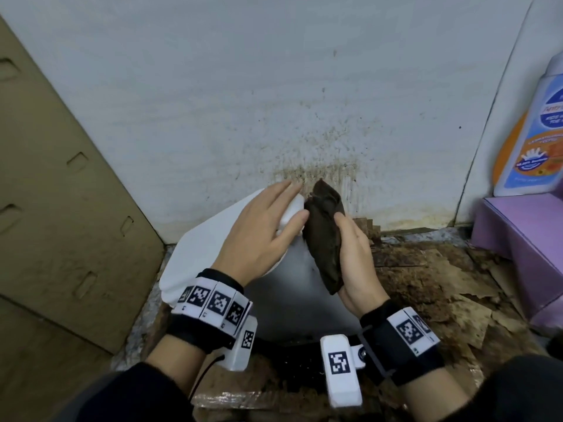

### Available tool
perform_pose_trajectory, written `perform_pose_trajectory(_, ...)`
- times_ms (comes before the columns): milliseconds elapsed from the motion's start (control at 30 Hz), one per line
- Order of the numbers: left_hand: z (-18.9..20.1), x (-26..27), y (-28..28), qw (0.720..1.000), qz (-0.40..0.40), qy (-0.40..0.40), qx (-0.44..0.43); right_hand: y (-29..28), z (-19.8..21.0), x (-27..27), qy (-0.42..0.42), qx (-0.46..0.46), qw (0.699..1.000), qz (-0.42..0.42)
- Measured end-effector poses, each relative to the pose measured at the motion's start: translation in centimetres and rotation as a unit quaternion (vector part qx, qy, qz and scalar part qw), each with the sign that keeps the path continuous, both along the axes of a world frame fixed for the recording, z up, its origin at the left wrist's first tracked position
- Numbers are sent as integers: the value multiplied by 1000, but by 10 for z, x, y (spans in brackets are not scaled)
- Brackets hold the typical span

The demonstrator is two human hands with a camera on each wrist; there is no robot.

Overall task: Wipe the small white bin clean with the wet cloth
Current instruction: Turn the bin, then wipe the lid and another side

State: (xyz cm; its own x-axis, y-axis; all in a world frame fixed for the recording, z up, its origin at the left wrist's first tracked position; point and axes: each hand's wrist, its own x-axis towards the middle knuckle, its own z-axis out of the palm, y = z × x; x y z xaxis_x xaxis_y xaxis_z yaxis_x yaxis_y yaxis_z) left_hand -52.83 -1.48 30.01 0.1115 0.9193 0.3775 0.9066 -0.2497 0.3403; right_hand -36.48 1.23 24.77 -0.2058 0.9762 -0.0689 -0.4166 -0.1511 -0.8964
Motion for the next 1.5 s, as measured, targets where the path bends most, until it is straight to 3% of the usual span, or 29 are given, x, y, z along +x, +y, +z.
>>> perform_pose_trajectory(100, 2, -18, -5, 1000, 27, -11, 6, 3, -5, -9, -11, -14, 998, -52)
perform_pose_trajectory(200, 1, -31, -7, 999, 37, -28, 11, -2, -8, -26, -75, 52, 993, -73)
perform_pose_trajectory(367, -4, -35, -7, 999, 30, -32, 20, -28, -5, -73, -162, 141, 977, 10)
perform_pose_trajectory(500, -5, -37, -7, 998, 31, -36, 27, -26, -11, -83, -178, 150, 972, 13)
perform_pose_trajectory(700, -6, -41, -8, 998, 36, -39, 35, -18, -44, -85, -291, 250, 922, -53)
perform_pose_trajectory(967, -5, -47, -13, 997, 48, -49, 28, 4, -110, -45, -331, 185, 923, -57)
perform_pose_trajectory(1233, -4, -43, -15, 997, 38, -62, 35, 11, -160, -4, -346, 14, 933, -94)
perform_pose_trajectory(1367, -4, -45, -14, 997, 49, -55, 32, 10, -143, -15, -363, 0, 927, -90)
perform_pose_trajectory(1500, -4, -47, -12, 997, 48, -50, 36, 0, -82, -60, -345, 80, 933, -55)
